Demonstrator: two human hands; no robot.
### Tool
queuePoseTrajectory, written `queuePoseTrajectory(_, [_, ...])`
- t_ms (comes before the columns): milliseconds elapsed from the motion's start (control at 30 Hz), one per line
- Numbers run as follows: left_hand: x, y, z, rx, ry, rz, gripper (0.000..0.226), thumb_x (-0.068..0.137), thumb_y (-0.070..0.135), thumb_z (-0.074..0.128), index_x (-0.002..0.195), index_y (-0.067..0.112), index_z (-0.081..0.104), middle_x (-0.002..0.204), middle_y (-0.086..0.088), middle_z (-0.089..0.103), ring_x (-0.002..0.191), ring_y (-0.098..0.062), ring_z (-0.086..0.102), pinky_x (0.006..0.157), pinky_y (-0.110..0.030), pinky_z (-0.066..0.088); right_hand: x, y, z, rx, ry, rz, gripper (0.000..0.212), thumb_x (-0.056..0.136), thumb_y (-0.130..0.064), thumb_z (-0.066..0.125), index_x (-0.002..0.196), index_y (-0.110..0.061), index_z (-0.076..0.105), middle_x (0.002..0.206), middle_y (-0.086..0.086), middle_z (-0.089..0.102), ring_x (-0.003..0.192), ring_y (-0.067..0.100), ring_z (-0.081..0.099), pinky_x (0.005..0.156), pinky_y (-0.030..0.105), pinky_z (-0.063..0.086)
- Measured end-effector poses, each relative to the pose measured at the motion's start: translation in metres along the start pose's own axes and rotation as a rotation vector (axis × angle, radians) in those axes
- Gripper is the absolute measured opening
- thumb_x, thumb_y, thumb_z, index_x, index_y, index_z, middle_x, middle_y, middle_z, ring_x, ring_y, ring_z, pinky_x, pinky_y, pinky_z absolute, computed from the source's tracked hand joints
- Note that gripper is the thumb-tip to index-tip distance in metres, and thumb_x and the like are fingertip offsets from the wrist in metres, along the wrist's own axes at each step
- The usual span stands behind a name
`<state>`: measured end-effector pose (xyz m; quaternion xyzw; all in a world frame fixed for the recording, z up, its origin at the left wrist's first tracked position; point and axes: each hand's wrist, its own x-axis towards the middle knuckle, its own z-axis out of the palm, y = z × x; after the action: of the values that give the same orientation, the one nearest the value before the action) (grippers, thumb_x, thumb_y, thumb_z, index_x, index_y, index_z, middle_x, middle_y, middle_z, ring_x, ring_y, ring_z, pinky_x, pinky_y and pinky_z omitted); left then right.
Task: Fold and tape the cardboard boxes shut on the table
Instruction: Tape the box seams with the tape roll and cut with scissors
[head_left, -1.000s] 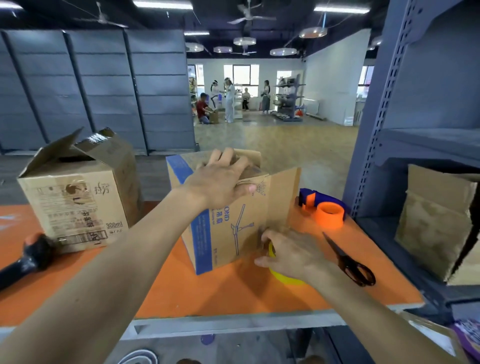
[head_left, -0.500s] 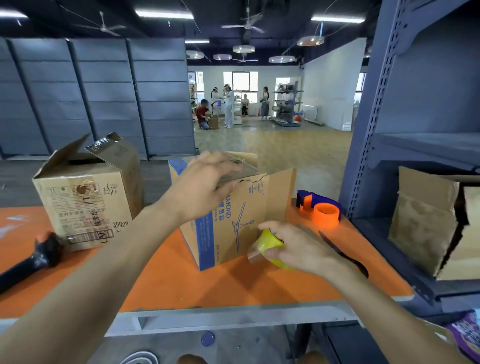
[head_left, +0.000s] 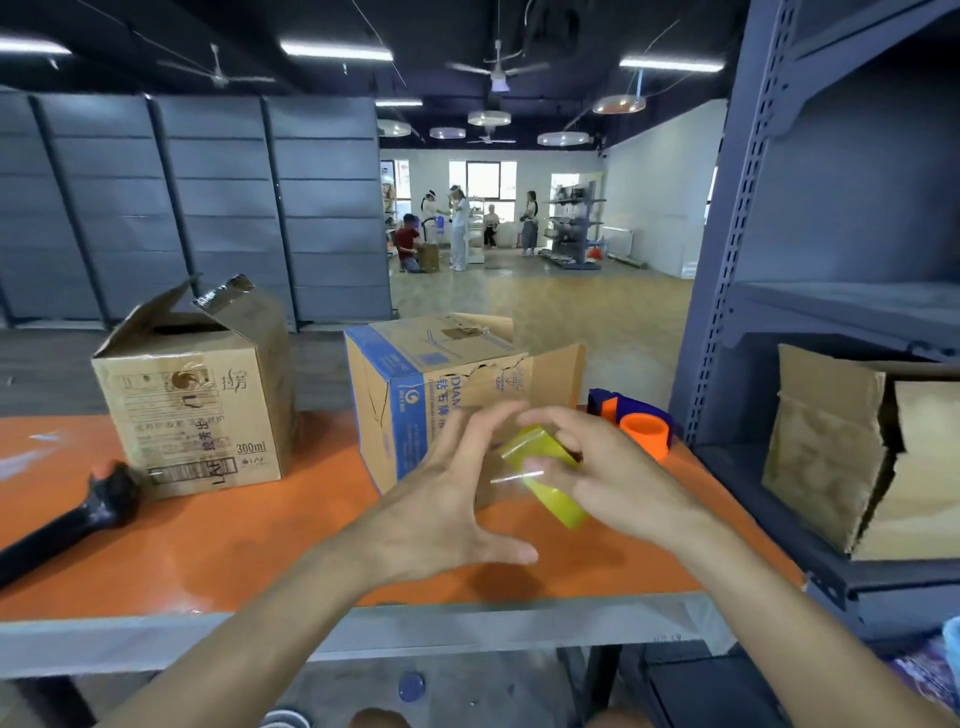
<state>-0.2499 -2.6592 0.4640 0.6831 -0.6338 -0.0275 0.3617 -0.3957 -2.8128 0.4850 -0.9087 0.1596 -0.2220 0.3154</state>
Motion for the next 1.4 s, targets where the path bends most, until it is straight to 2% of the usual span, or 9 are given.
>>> queuePoseTrajectory(133, [0.005, 0.007, -0.005, -0.005, 0.094, 0.074, 0.074, 0.084, 0.023, 0.082, 0.135, 0.051, 0.037, 0.117, 0.027, 0.042, 0.106, -0.001, 0.055, 0.089, -0.021, 0.047, 0.005, 0.000, 0.003, 0.154, 0.078, 0.024, 0.029, 0.098, -0.029, 0.065, 0.127, -0.034, 0.062, 0.128, -0.006, 0.067, 0.125, 0.013, 0.059, 0.107, 0.046, 0.045])
queuePoseTrajectory(233, [0.012, 0.009, -0.012, -0.046, 0.197, 0.074, 0.035, 0.094, 0.021, 0.073, 0.123, 0.033, 0.058, 0.106, 0.016, 0.058, 0.097, -0.013, 0.061, 0.087, -0.028, 0.051, 0.007, 0.001, 0.006, 0.175, 0.123, 0.024, 0.027, 0.098, -0.039, 0.062, 0.122, -0.028, 0.067, 0.126, -0.010, 0.068, 0.122, 0.005, 0.059, 0.108, 0.041, 0.046])
queuePoseTrajectory(400, [0.021, 0.017, -0.018, -0.078, 0.314, -0.008, 0.001, 0.097, 0.028, 0.069, 0.097, 0.028, 0.070, 0.088, 0.013, 0.069, 0.083, -0.009, 0.065, 0.074, -0.021, 0.049, 0.009, 0.003, 0.013, 0.184, 0.180, 0.066, 0.031, 0.096, -0.047, 0.063, 0.113, -0.023, 0.072, 0.112, -0.010, 0.072, 0.109, 0.004, 0.064, 0.100, 0.041, 0.050])
queuePoseTrajectory(600, [0.025, 0.025, -0.011, -0.213, 0.233, -0.188, 0.048, 0.075, 0.065, 0.075, 0.108, 0.035, 0.056, 0.090, 0.011, 0.069, 0.079, -0.009, 0.064, 0.077, -0.026, 0.053, 0.009, 0.005, 0.018, 0.228, 0.231, 0.082, 0.017, 0.091, -0.043, 0.069, 0.094, -0.027, 0.073, 0.098, -0.011, 0.074, 0.099, 0.009, 0.067, 0.091, 0.045, 0.054])
queuePoseTrajectory(767, [0.042, 0.027, -0.011, -0.089, 0.272, -0.251, 0.024, 0.093, 0.021, 0.064, 0.113, 0.033, 0.060, 0.082, 0.011, 0.072, 0.079, -0.010, 0.067, 0.087, -0.040, 0.054, 0.010, 0.010, 0.019, 0.252, 0.247, 0.101, 0.009, 0.095, -0.035, 0.067, 0.090, -0.029, 0.073, 0.097, -0.020, 0.073, 0.099, -0.004, 0.063, 0.092, 0.030, 0.050])
queuePoseTrajectory(1067, [0.085, 0.041, -0.042, 0.057, 0.214, -0.231, 0.018, 0.101, 0.021, 0.054, 0.087, 0.028, 0.065, 0.066, 0.014, 0.073, 0.057, -0.005, 0.070, 0.061, -0.029, 0.056, 0.022, 0.013, -0.003, 0.369, 0.263, 0.077, 0.015, 0.094, -0.045, 0.067, 0.096, -0.032, 0.074, 0.105, -0.019, 0.073, 0.109, 0.002, 0.064, 0.101, 0.039, 0.050])
queuePoseTrajectory(1200, [0.106, 0.042, -0.057, 0.015, 0.134, -0.230, 0.012, 0.101, 0.021, 0.055, 0.092, 0.024, 0.062, 0.068, 0.008, 0.075, 0.061, -0.013, 0.072, 0.060, -0.032, 0.056, 0.029, 0.013, -0.010, 0.442, 0.254, 0.069, 0.010, 0.092, -0.047, 0.069, 0.096, -0.039, 0.074, 0.101, -0.018, 0.074, 0.105, 0.005, 0.068, 0.096, 0.039, 0.054])
queuePoseTrajectory(1300, [0.115, 0.040, -0.062, -0.065, 0.077, -0.225, 0.014, 0.102, 0.015, 0.053, 0.095, 0.025, 0.060, 0.069, -0.002, 0.076, 0.061, -0.020, 0.073, 0.057, -0.032, 0.057, 0.033, 0.013, -0.013, 0.524, 0.245, 0.061, 0.005, 0.092, -0.042, 0.072, 0.096, -0.041, 0.074, 0.099, -0.018, 0.075, 0.096, 0.003, 0.070, 0.080, 0.032, 0.059])
queuePoseTrajectory(1400, [0.120, 0.037, -0.064, -0.119, 0.026, -0.201, 0.009, 0.105, 0.017, 0.054, 0.101, 0.025, 0.055, 0.068, -0.009, 0.075, 0.059, -0.023, 0.073, 0.051, -0.027, 0.053, 0.034, 0.015, -0.013, 0.539, 0.243, 0.059, 0.005, 0.091, -0.036, 0.074, 0.094, -0.040, 0.076, 0.098, -0.018, 0.075, 0.093, 0.000, 0.071, 0.082, 0.027, 0.055])
